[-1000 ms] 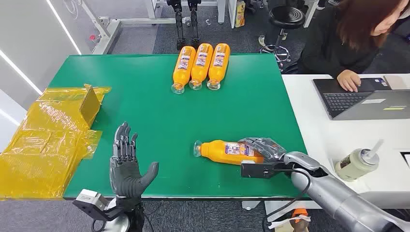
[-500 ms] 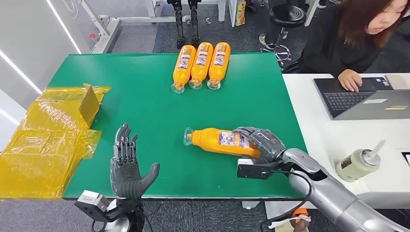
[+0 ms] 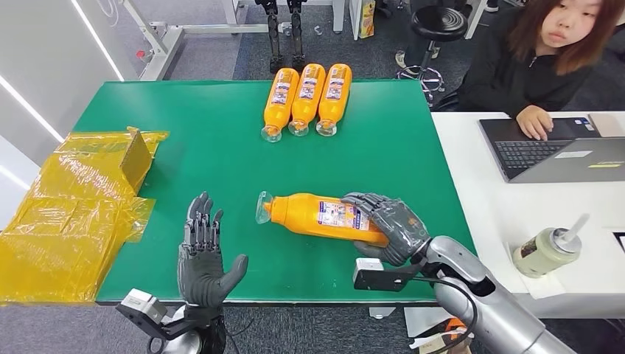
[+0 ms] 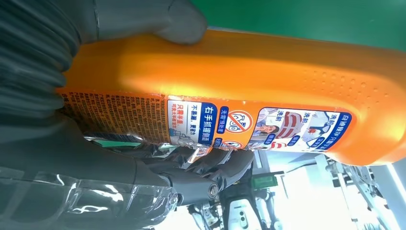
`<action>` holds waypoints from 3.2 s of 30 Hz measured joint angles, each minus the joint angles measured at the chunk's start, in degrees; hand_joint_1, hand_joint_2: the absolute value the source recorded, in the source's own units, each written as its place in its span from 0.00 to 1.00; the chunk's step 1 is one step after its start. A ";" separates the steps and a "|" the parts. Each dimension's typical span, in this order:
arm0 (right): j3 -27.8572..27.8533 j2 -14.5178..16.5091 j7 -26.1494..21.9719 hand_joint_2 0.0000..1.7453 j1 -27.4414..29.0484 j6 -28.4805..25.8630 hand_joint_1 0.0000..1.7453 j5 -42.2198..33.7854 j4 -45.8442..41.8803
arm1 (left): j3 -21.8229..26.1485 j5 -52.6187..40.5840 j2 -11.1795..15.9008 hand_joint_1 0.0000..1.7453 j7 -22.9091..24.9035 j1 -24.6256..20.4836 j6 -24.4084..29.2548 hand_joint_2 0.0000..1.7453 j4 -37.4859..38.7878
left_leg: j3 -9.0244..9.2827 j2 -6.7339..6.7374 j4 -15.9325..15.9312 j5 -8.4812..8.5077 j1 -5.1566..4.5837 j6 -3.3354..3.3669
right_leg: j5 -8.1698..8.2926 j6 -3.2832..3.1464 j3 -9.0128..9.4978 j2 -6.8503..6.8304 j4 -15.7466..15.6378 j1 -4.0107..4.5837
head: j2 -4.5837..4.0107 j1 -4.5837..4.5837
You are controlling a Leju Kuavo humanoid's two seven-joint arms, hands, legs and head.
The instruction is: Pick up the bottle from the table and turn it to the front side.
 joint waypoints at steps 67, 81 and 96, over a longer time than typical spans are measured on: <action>-2.21 25.97 -5.66 1.00 9.29 -0.50 0.75 -2.62 0.83 | 1.58 29.91 -1.57 1.00 13.50 -1.96 -19.27 1.00 -0.78 | -0.02 0.02 -0.07 0.03 0.02 -0.07 | -0.05 -0.09 -0.09 0.01 0.04 0.01 | 0.00 0.01; -2.06 25.65 -14.18 1.00 10.84 -12.06 0.00 -8.77 -0.34 | 1.56 30.57 -1.31 1.00 13.05 -1.52 -17.98 1.00 -1.86 | -0.02 0.01 -0.07 0.03 0.02 -0.08 | -0.05 -0.08 -0.10 0.01 0.04 0.01 | 0.00 0.01; -7.01 25.40 -22.11 1.00 22.76 -28.58 0.00 -13.22 -11.98 | 0.80 3.44 0.05 1.00 4.58 -2.10 1.93 1.00 -1.91 | -0.03 0.03 -0.08 0.00 0.02 -0.08 | -0.09 -0.10 -0.12 0.01 0.03 0.02 | 0.00 0.00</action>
